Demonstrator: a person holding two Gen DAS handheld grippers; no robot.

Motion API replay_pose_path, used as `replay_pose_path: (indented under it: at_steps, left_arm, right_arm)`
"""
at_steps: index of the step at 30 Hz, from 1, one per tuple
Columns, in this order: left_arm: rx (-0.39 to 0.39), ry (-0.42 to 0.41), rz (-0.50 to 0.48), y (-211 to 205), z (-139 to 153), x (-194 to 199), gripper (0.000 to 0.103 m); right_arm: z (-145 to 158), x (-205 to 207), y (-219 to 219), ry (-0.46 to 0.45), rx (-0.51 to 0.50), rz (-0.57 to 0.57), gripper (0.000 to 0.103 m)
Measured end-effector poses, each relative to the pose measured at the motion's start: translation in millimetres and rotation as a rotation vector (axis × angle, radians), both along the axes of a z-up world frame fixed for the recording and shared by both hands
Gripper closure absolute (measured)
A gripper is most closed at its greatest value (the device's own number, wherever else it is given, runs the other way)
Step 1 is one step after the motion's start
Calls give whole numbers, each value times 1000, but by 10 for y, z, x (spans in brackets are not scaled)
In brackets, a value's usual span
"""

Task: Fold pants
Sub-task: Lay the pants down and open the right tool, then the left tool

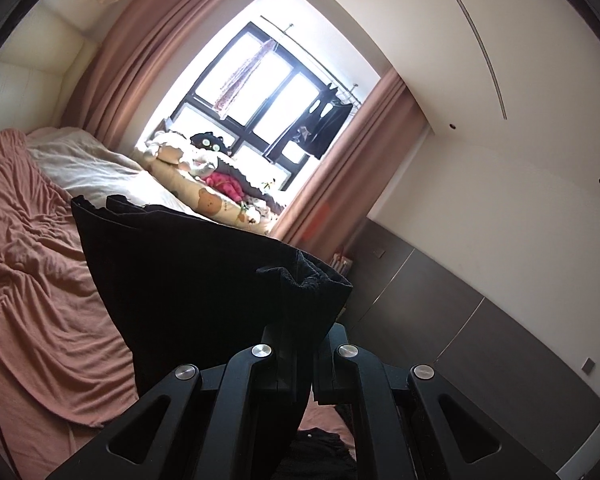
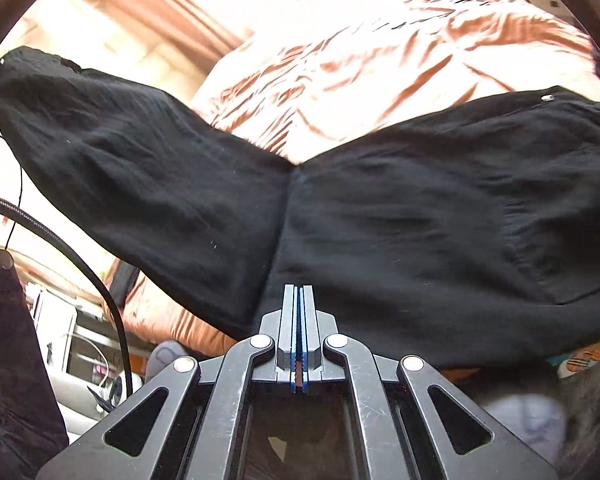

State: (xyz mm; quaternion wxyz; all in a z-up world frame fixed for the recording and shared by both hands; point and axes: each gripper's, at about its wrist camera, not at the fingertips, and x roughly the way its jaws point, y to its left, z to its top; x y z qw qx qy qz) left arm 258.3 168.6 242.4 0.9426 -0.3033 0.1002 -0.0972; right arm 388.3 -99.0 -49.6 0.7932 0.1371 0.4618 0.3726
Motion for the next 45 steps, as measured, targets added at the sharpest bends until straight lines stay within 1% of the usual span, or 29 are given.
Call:
replay_pose_path:
  at_steps: [6, 7, 8, 9, 10, 11, 12, 14, 20, 30, 37, 41, 45]
  left_arm:
    - [11, 14, -31, -364, 21, 254, 99]
    - [15, 17, -38, -421, 26, 289, 99]
    - [19, 21, -42, -491, 41, 322, 99]
    - [22, 25, -48, -552, 49, 367, 99]
    - [23, 30, -55, -614, 51, 410, 99]
    - [21, 36, -62, -668, 58, 464, 99]
    - [19, 42, -70, -728, 65, 511, 99]
    - [23, 57, -83, -855, 71, 610, 99]
    - [30, 117, -131, -1261, -2, 944, 99]
    - [34, 224, -202, -1926, -399, 1556, 99]
    - [32, 307, -292, -2496, -869, 1870, 99]
    - [33, 352, -346, -2845, -1184, 1974, 99]
    - [29, 408, -420, -3172, -1513, 2016, 99]
  right_arm:
    - [51, -22, -594, -41, 2, -103, 103]
    - [54, -39, -682, -48, -4, -118, 100]
    - [67, -63, -788, -54, -7, -133, 88]
    - [68, -62, -880, -61, -5, -150, 69]
    - [75, -87, -956, -72, -1, -169, 59]
    - [78, -146, -955, -87, 5, -191, 46]
    - [93, -204, -997, -101, 9, -208, 45]
    - [84, -335, -1049, -114, 15, -229, 45]
    - [4, -461, -1358, -108, 29, -278, 45]
    - [-191, -564, -1948, -42, 66, -356, 45]
    - [-270, -591, -2330, -23, 87, -432, 45]
    - [-331, -621, -2555, -16, 94, -478, 45]
    - [-380, -694, -2740, -5, 96, -523, 45]
